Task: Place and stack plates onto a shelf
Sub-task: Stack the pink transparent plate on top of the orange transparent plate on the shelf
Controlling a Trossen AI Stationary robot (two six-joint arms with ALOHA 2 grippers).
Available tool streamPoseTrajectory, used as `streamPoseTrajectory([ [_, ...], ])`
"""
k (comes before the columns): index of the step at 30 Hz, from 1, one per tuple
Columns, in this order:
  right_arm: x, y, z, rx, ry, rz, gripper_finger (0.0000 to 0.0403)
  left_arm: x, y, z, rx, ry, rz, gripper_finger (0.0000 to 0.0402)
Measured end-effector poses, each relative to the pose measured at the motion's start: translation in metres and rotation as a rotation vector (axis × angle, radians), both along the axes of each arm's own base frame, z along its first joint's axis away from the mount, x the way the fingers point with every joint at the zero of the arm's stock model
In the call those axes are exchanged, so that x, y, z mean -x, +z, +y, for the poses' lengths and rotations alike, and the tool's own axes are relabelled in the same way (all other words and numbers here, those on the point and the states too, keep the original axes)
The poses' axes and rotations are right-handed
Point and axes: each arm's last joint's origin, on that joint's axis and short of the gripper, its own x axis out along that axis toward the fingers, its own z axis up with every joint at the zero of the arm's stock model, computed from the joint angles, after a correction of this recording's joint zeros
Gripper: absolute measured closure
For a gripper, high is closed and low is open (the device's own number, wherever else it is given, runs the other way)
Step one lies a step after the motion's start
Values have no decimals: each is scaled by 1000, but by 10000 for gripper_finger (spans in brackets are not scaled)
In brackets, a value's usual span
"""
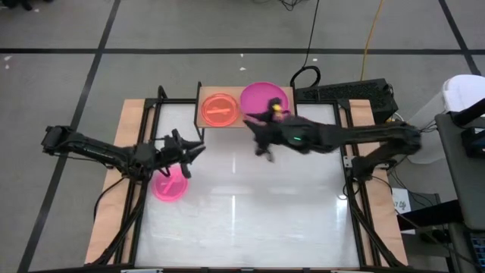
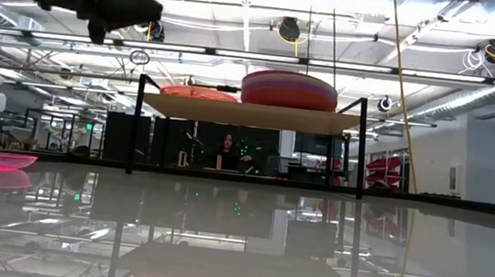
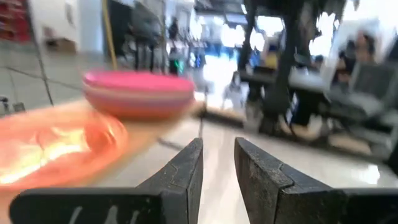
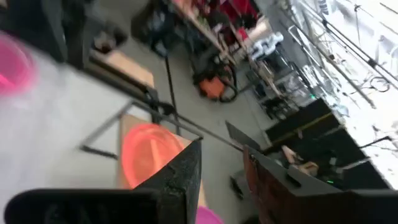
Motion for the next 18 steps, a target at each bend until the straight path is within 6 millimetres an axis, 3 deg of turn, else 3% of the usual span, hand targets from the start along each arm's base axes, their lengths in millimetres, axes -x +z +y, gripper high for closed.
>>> streamPoseTrajectory([
  [4, 52, 6, 22, -123, 96, -119, 304, -1, -5, -9, 22, -36, 188, 304],
  [9, 105, -19, 36, -264, 273, -254, 305, -6, 20, -14, 90, 13, 449, 304],
  [13, 131, -50, 41, -321, 339, -333, 305, -14, 37, -18, 135, 41, 666, 304],
  [18, 147, -86, 46, -335, 387, -375, 305, -32, 26, -26, 406, 138, 901, 304],
])
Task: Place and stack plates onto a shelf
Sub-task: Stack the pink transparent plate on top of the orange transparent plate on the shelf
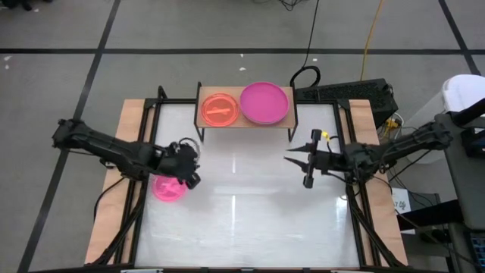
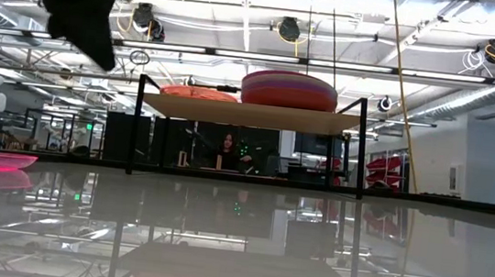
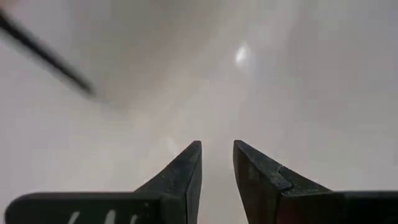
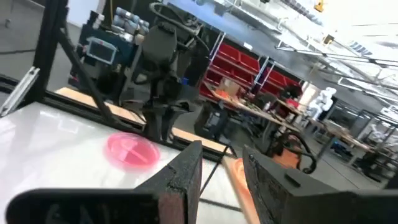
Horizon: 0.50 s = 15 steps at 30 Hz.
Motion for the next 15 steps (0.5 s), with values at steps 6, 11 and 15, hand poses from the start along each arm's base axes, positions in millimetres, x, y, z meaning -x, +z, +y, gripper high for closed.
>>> streamPoseTrajectory([
  [6, 5, -18, 1, 23, -1, -8, 305, -26, -31, -22, 212, 128, 338, 304],
  [11, 5, -18, 0, 19, -16, -11, 305, -40, -55, -37, 236, 229, 580, 304],
  [15, 5, -17, 0, 16, -17, -19, 305, -46, -68, -43, 218, 305, 681, 305],
])
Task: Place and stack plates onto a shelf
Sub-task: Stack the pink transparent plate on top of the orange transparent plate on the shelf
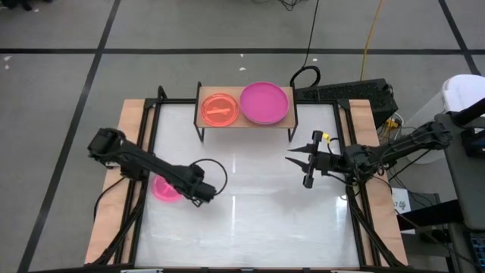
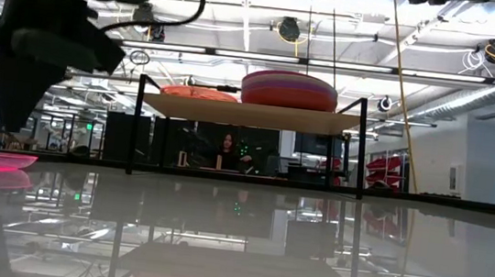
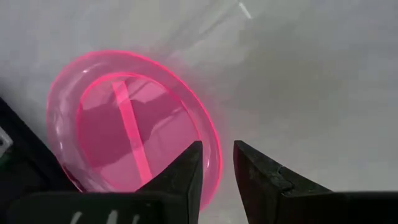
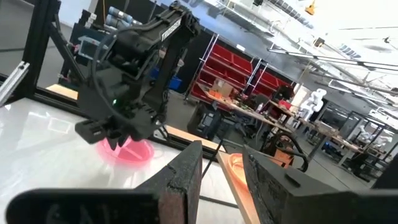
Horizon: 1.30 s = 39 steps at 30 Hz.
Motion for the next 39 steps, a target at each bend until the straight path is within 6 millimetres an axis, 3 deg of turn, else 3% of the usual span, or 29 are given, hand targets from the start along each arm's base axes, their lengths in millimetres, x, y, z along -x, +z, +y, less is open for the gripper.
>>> streamPoseTrajectory([
  [19, 0, -2, 0, -23, 3, 14, 305, -3, -43, -12, -65, -23, 137, 305],
  [27, 0, -2, 0, -22, 3, 13, 305, -1, -56, -12, -70, -165, 196, 307],
  [34, 0, -1, 0, -13, 2, 13, 305, 1, -56, -10, -118, -206, 204, 388],
  [39, 0, -1, 0, -15, 2, 7, 305, -3, -44, -9, -168, -235, 243, 395],
])
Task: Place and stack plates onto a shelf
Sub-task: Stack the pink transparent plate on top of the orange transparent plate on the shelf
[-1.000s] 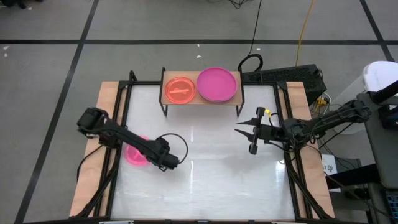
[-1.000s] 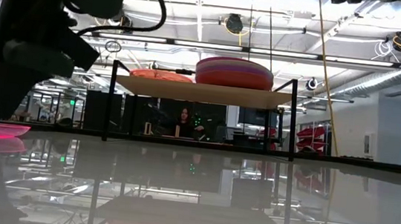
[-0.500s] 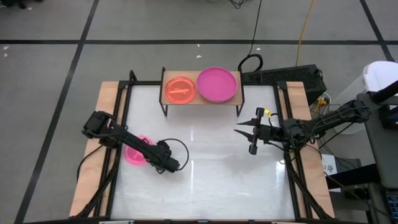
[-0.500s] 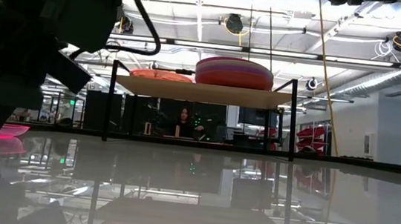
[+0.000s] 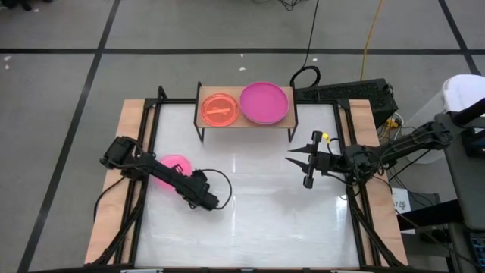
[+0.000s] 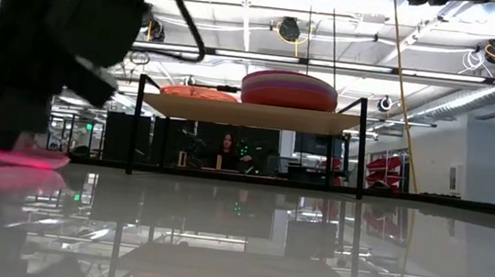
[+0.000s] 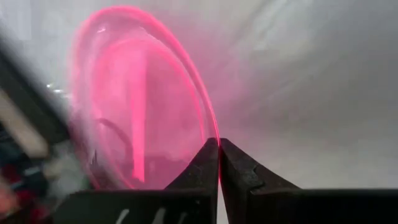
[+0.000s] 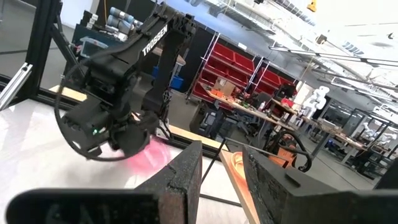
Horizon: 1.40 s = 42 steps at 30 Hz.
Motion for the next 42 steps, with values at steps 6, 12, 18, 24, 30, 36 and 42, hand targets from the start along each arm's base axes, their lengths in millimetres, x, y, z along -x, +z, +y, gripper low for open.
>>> streamPoseTrajectory([
  [6, 0, 1, 0, -3, 0, -12, 305, -23, 60, -7, -112, -118, -4, 397],
  [12, 0, 1, 0, -3, 0, -10, 305, -49, 133, -8, -354, -496, -231, 397],
  [18, 0, 1, 0, -1, -1, -7, 305, -55, 177, 13, -465, -826, -112, 398],
  [24, 0, 1, 0, -1, 0, -7, 305, -61, 185, 62, -367, -903, 57, 398],
  [30, 0, 1, 0, -1, 0, -7, 305, -71, 183, 113, -260, -896, 80, 398],
  [36, 0, 1, 0, -1, 0, -7, 305, -85, 183, 148, -160, -903, -121, 398],
  [42, 0, 0, 0, 0, 0, -3, 305, -83, 182, 170, -79, -826, -219, 398],
])
